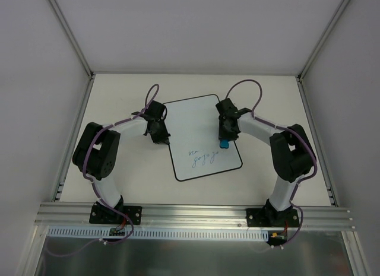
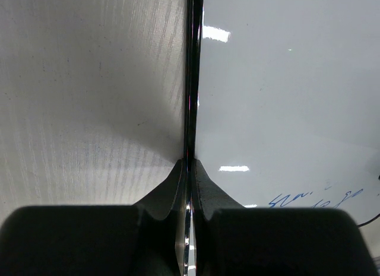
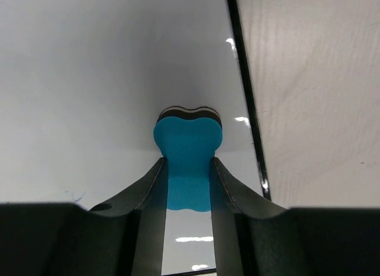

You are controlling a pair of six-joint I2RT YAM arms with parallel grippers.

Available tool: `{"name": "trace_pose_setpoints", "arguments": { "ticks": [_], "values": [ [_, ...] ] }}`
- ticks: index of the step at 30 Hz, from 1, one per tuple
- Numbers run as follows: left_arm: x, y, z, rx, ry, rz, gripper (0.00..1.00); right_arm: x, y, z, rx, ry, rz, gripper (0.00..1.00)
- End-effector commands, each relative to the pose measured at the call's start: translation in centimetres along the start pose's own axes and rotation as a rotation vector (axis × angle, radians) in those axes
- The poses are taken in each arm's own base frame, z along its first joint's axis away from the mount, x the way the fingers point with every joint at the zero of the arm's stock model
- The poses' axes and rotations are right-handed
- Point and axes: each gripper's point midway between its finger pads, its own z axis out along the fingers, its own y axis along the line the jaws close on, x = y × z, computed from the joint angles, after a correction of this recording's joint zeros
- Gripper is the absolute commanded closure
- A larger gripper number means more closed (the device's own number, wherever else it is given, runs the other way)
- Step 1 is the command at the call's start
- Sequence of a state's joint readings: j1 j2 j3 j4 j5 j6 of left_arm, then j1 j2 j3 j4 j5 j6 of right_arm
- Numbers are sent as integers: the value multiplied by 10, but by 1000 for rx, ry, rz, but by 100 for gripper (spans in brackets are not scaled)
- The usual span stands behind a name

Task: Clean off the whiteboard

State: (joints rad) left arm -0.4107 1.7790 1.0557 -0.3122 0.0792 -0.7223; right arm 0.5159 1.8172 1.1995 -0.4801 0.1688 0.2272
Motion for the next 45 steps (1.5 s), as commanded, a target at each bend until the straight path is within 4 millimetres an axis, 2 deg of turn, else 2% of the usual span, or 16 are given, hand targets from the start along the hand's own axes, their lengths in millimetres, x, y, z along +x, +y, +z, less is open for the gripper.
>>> {"name": "trace_pose_setpoints", "arguments": {
  "ticks": [1, 7, 8, 11, 14, 18, 21, 22, 24, 29, 33, 37, 40, 42, 43, 45],
  "values": [
    [18, 27, 10, -87, 62, -31, 100, 36, 28, 8, -36, 88, -103, 100],
    [19, 24, 9, -76, 68, -36, 100, 69, 118, 0, -176, 122, -229, 100],
    [19, 23, 9, -74, 68, -36, 100, 77, 142, -9, -224, 119, -267, 100],
    [18, 24, 9, -76, 63, -40, 100, 92, 172, -14, -265, 122, -332, 100],
    [17, 25, 8, -80, 58, -38, 100, 95, 176, -15, -262, 117, -353, 100],
    [14, 26, 9, -83, 52, -45, 100, 83, 151, -13, -198, 83, -305, 100],
    [12, 29, 8, -88, 49, -57, 100, 69, 109, -10, -112, 53, -233, 100],
    [10, 30, 8, -87, 47, -62, 100, 74, 90, -6, -75, 65, -219, 100],
    [10, 32, 7, -88, 44, -65, 100, 59, 62, -11, -42, 38, -148, 100],
    [7, 31, 7, -86, 41, -75, 100, 61, -5, -11, 56, 41, -19, 100],
    [7, 26, 9, -70, 57, -89, 100, 65, -19, -16, 71, 33, 5, 100],
    [6, 21, 10, -54, 68, -101, 100, 71, 6, -16, 25, 46, -61, 100],
    [7, 17, 11, -43, 76, -105, 100, 77, 55, -23, -70, 42, -143, 100],
    [7, 16, 12, -42, 80, -108, 100, 94, 91, -24, -142, 70, -196, 100],
    [8, 15, 12, -40, 82, -109, 100, 89, 111, -30, -184, 58, -204, 100],
    [8, 15, 13, -41, 85, -112, 100, 108, 141, -30, -230, 94, -265, 100]
  ]
}}
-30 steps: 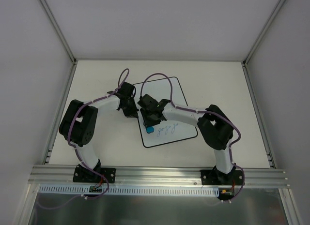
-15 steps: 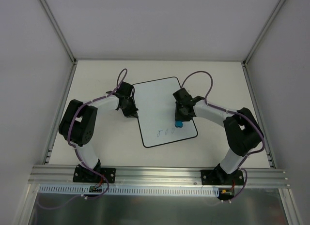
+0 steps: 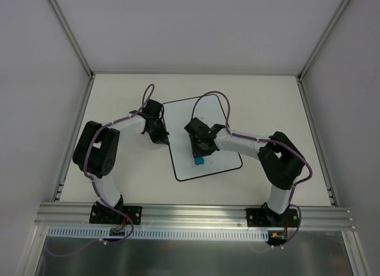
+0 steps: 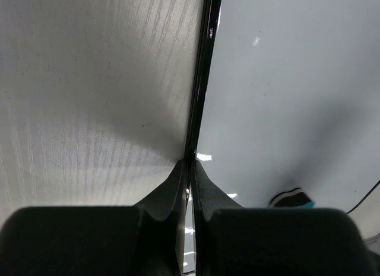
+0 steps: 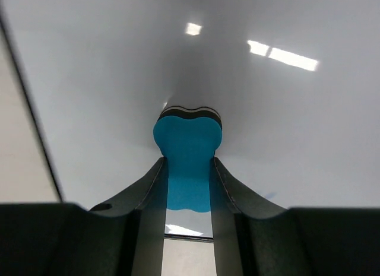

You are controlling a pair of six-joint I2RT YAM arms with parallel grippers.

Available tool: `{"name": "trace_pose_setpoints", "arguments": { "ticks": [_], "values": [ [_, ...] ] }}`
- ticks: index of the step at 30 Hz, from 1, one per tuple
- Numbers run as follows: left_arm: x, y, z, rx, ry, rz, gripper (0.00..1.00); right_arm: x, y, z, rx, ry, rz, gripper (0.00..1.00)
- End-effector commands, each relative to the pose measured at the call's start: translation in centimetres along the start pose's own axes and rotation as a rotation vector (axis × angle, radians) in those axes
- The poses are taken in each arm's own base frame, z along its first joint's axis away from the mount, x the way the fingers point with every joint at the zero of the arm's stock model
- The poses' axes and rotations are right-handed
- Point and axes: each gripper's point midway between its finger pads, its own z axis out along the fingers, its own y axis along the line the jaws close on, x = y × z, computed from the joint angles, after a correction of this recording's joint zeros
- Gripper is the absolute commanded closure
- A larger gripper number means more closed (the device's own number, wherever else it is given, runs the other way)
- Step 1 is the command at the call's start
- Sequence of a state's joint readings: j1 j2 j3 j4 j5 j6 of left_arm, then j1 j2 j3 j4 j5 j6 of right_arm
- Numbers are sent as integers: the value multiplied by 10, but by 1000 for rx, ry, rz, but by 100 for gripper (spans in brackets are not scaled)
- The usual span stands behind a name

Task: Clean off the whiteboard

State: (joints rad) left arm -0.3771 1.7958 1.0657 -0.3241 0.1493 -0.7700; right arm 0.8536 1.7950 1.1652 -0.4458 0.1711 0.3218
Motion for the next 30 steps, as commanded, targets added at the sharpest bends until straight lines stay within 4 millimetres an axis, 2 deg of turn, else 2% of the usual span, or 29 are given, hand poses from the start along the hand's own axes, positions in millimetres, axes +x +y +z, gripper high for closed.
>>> {"name": "trace_pose_setpoints", "arguments": {
  "ticks": [1, 2, 4, 7, 8, 9, 10, 11, 12, 15, 16, 17, 20, 23, 25, 28, 29, 30],
  "values": [
    [6, 17, 12, -70, 33, -34, 100, 23, 58, 3, -119, 90, -62, 100],
    [6, 18, 12, -71, 34, -36, 100, 24, 75, 0, -150, 85, -86, 100],
    [6, 18, 12, -73, 29, -35, 100, 30, 84, 4, -162, 106, -102, 99],
    [5, 19, 11, -74, 24, -32, 100, 30, 72, 3, -128, 92, -87, 100],
    [6, 19, 11, -78, 22, -29, 100, 26, 61, 3, -108, 84, -62, 100],
    [5, 20, 10, -79, 21, -26, 100, 32, 41, 7, -58, 88, -44, 100],
    [6, 21, 11, -81, 22, -26, 100, 29, 31, 0, -48, 66, -17, 100],
    [5, 20, 10, -79, 21, -24, 100, 34, 0, 5, 24, 74, 28, 100],
    [5, 21, 11, -82, 23, -25, 100, 35, -17, 3, 63, 66, 52, 100],
    [3, 21, 11, -81, 21, -21, 100, 28, -68, -13, 164, 20, 129, 100],
    [4, 21, 11, -81, 21, -16, 100, 37, -85, -14, 200, 30, 143, 100],
    [4, 21, 11, -81, 21, -16, 100, 31, -101, -23, 219, 2, 184, 100],
    [2, 21, 11, -80, 16, -16, 100, 33, -131, -29, 268, -9, 235, 100],
    [2, 20, 10, -78, 16, -11, 100, 28, -135, -31, 267, -20, 247, 100],
    [3, 20, 10, -75, 18, -11, 100, 28, -124, -22, 227, 9, 243, 100],
    [3, 19, 10, -74, 17, -12, 100, 22, -91, -11, 137, 20, 209, 100],
    [3, 19, 9, -73, 18, -11, 100, 23, -73, -10, 109, 22, 166, 100],
    [2, 19, 9, -72, 17, -15, 100, 9, -52, -14, 63, 2, 144, 100]
  ]
}}
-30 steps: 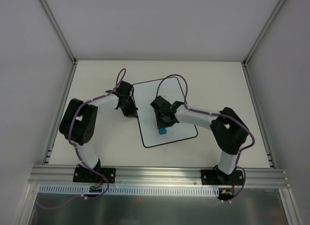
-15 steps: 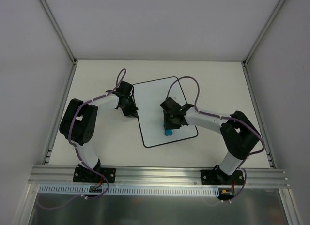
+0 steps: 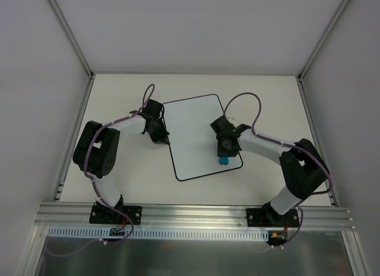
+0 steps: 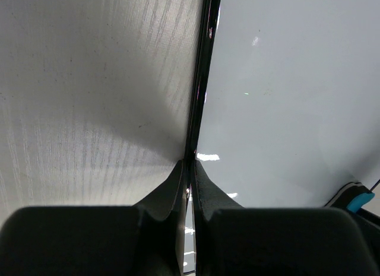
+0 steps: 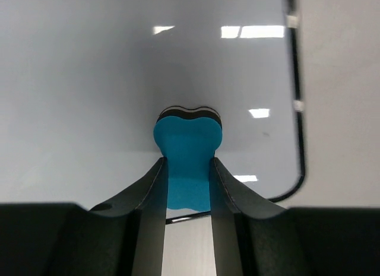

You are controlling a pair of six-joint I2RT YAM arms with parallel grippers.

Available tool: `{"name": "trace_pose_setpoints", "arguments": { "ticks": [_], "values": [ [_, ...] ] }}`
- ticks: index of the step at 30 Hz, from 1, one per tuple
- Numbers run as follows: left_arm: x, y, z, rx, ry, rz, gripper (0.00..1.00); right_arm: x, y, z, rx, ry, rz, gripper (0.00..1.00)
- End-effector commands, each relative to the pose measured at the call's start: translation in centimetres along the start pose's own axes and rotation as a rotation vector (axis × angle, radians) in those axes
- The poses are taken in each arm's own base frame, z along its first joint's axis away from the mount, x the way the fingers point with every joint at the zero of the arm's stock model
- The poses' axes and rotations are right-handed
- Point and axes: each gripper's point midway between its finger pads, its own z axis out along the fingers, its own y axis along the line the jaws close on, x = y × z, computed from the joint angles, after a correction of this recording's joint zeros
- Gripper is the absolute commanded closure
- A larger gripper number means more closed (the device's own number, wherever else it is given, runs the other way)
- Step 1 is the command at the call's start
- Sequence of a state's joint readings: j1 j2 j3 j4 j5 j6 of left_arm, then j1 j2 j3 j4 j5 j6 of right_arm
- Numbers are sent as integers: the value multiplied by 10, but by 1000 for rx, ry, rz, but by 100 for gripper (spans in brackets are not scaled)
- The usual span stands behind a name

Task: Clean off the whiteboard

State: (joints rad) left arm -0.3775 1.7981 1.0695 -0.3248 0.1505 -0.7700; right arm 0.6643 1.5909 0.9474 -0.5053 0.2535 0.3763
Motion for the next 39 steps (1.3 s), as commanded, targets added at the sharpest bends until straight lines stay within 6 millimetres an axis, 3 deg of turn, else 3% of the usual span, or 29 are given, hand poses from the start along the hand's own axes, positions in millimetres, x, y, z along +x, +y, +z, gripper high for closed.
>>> {"name": "trace_pose_setpoints", "arguments": {
  "ticks": [1, 3, 4, 6, 7, 8, 10, 13, 14, 17, 18, 20, 21, 23, 25, 26, 29, 35, 39],
  "values": [
    [3, 20, 9, -74, 16, -13, 100, 7, 64, 2, -124, 33, -100, 100],
    [4, 20, 9, -74, 19, -13, 100, 19, 101, -3, -189, 54, -174, 100],
    [3, 20, 9, -73, 17, -14, 100, 14, 127, -11, -254, 58, -187, 100],
    [4, 20, 9, -74, 19, -13, 100, 34, 157, -9, -298, 103, -255, 100],
    [4, 19, 8, -70, 18, -14, 100, 28, 174, -16, -330, 88, -266, 100],
    [4, 20, 8, -71, 19, -14, 100, 35, 180, -11, -328, 100, -287, 100],
    [3, 21, 7, -75, 11, -14, 100, 31, 179, -7, -309, 85, -281, 99],
    [5, 23, 7, -79, 11, -13, 100, 18, 155, 2, -247, 65, -222, 100],
    [6, 24, 7, -81, 15, -16, 100, 17, 133, 12, -200, 77, -187, 100],
    [6, 24, 8, -82, 17, -16, 100, -4, 89, 14, -126, 39, -74, 100],
    [5, 24, 8, -81, 15, -18, 100, 4, 68, 20, -83, 55, -50, 100],
    [4, 24, 8, -82, 13, -16, 100, -5, 41, 14, -46, 14, 6, 100],
    [5, 24, 8, -82, 15, -16, 100, 0, 16, 19, -3, 30, 47, 100],
    [4, 26, 8, -84, 14, -16, 100, -6, -9, 14, 23, 3, 118, 100],
    [3, 26, 7, -83, 11, -18, 100, 6, -30, 17, 56, 20, 166, 100],
    [3, 26, 6, -82, 11, -20, 100, 2, -39, 13, 58, 7, 207, 100],
    [3, 27, 7, -84, 11, -23, 100, 11, -60, 13, 83, 17, 286, 100],
    [2, 27, 5, -82, 6, -24, 100, 29, -78, 11, 109, 32, 374, 100],
    [1, 25, 5, -78, 8, -24, 100, 28, -84, 3, 110, 13, 387, 100]
  ]
}}
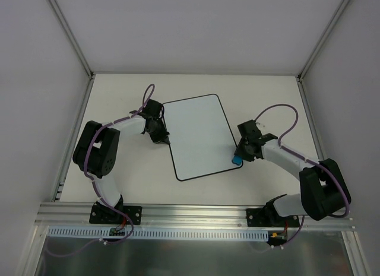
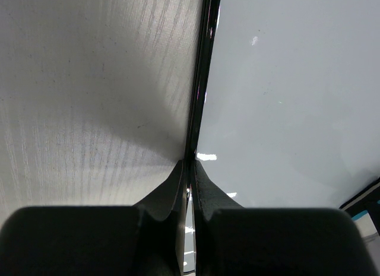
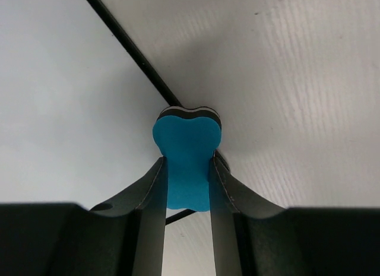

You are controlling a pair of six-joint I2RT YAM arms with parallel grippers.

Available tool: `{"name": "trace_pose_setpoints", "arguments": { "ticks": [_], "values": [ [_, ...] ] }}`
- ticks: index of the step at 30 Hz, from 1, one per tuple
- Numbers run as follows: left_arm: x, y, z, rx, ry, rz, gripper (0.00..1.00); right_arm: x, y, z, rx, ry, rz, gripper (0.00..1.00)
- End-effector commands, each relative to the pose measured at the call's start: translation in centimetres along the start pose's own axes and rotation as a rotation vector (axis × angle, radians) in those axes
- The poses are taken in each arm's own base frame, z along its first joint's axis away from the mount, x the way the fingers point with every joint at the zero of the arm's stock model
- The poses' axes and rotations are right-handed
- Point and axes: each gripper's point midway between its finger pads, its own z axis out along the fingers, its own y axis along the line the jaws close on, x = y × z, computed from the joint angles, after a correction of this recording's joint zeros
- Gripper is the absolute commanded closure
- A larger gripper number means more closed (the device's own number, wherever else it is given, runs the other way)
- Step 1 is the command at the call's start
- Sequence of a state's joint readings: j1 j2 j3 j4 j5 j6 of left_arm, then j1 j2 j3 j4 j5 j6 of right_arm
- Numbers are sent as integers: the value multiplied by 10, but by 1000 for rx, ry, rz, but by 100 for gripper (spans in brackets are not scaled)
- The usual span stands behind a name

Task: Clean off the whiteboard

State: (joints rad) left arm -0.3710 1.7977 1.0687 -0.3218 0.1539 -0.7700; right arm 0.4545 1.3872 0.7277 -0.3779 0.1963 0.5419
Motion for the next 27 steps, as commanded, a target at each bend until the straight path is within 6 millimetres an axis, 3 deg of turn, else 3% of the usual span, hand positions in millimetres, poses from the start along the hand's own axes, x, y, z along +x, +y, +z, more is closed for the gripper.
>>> {"name": "trace_pose_setpoints", "arguments": {
  "ticks": [1, 3, 7, 10, 12, 14, 18, 21, 27],
  "values": [
    [3, 24, 5, -80, 8, -16, 100, 10, -40, -7, 144, 11, 1, 100],
    [1, 23, 5, -77, 5, -14, 100, -3, -40, -16, 141, -37, -32, 100],
    [-1, 20, 2, -67, -2, -5, 100, -56, -33, -43, 126, -175, -65, 100],
    [-3, 17, 1, -59, -6, 2, 100, -88, -39, -49, 133, -209, -44, 100],
    [-3, 16, 0, -54, -6, 4, 100, -103, -53, -43, 173, -203, -1, 100],
    [-4, 15, -1, -51, -11, 10, 100, -121, -53, -41, 166, -201, 14, 100],
    [-6, 12, -4, -42, -19, 13, 100, -148, -71, -19, 193, -175, 73, 100],
    [-7, 10, -5, -36, -19, 15, 100, -155, -80, 2, 206, -135, 107, 98],
    [-7, 10, -6, -34, -22, 19, 100, -146, -88, 38, 212, -44, 177, 93]
  ]
}}
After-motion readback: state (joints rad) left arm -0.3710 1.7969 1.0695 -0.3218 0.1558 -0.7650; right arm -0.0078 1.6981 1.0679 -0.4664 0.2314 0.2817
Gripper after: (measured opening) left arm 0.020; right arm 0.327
